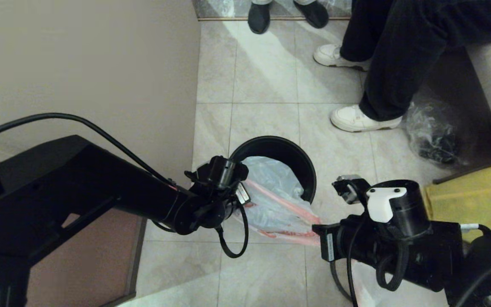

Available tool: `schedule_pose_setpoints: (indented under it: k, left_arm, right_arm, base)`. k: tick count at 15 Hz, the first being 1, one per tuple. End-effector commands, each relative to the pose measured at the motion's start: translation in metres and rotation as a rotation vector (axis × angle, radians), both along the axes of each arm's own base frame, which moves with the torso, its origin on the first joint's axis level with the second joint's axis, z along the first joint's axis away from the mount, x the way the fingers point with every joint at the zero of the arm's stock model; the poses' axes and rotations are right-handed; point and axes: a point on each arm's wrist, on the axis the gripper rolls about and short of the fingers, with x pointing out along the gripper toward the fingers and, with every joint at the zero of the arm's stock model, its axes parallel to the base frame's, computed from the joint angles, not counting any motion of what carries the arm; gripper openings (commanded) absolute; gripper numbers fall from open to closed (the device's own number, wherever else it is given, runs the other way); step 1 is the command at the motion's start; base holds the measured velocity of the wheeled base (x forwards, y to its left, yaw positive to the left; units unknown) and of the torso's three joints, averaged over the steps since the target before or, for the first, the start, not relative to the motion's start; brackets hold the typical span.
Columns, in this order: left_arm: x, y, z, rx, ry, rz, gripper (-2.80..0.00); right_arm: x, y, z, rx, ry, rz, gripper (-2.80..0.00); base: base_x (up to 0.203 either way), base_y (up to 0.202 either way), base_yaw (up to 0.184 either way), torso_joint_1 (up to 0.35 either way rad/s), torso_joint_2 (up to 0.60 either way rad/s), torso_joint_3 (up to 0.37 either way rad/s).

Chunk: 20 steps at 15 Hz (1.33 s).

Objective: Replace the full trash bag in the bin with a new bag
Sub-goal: Put the new garbage bag on the trash can

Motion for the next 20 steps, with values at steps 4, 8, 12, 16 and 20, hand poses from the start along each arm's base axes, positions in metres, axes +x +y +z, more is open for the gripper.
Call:
schedule_pose_setpoints:
  k: [4,8,12,16,20]
  left_arm:
    - [0.001,0.002,0.001,-0.003,-0.003,0.009,-2.80]
    - [0.001,0.002,0.000,-0.003,-0.002,0.011,-2.80]
    - [-0.002,0.002,-0.002,0.003,0.006,0.007,-2.80]
    - [-0.007,-0.005,-0.006,0.010,0.017,-0.014,-2.80]
    - [-0.009,-0.007,-0.016,0.025,0.039,-0.024,-2.80]
  right_arm:
    - [0.012,0.015,-0.045,-0.090,0.109,0.009,-2.80]
    - [0.047,0.006,-0.061,-0.066,0.085,-0.078,-2.80]
    - [0.091,-0.004,-0.056,-0.022,0.027,-0.172,-2.80]
    - [0.117,-0.005,-0.059,-0.014,-0.022,-0.242,-2.80]
    - [0.133,-0.014,-0.059,-0.002,-0.050,-0.292,-2.80]
  base:
    - [0.000,0.000,0.000,0.000,0.00,0.000]
    - [0.000,0.000,0.000,0.000,0.00,0.000]
    - [0.000,0.000,0.000,0.000,0.00,0.000]
    - [0.000,0.000,0.000,0.000,0.00,0.000]
    - [0.000,0.000,0.000,0.000,0.00,0.000]
